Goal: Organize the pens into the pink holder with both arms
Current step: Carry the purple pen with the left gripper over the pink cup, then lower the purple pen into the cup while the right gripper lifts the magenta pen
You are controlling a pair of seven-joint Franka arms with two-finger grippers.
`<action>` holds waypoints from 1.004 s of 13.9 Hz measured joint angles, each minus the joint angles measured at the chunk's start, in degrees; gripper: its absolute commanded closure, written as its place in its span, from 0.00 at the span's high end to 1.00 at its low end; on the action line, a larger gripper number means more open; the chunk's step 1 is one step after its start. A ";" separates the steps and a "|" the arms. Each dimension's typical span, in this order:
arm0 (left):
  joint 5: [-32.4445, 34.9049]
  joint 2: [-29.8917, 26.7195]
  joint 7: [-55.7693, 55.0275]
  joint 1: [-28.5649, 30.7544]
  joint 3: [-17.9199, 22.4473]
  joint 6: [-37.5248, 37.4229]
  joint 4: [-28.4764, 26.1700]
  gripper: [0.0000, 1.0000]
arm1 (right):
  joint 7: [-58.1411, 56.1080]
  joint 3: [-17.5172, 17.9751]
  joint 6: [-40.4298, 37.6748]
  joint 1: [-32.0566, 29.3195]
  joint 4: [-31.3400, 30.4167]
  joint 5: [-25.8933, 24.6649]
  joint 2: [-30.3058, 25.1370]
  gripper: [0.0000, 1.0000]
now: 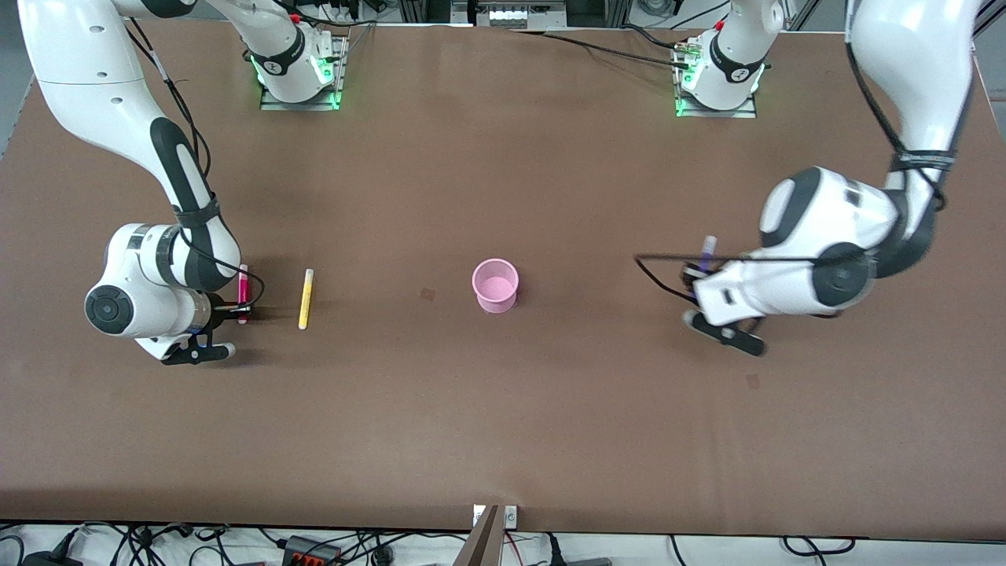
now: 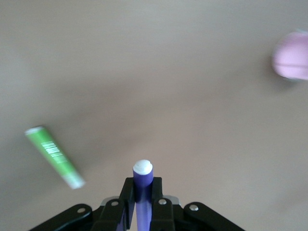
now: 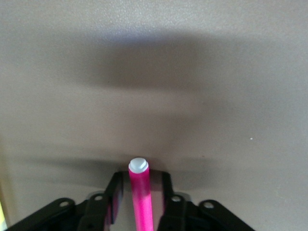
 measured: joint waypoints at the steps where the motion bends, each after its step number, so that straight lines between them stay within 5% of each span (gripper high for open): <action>1: -4.21 0.66 1.58 -0.36 -1.82 0.14 -0.02 0.02 | -0.07 0.00 0.00 0.00 0.06 0.00 0.00 0.35; 3: -10.48 2.53 10.32 -1.11 -3.88 3.57 -0.03 0.01 | -0.12 0.00 0.00 0.00 0.10 0.00 0.01 0.29; 6: -13.95 4.53 23.03 -5.22 -5.38 13.22 -0.01 0.01 | -0.17 0.01 0.00 0.00 0.12 -0.01 0.03 0.02; 14: -29.13 8.30 67.37 -13.68 -6.77 37.26 -0.03 0.00 | -13.42 0.02 -4.46 -0.03 2.76 -0.02 -0.05 0.00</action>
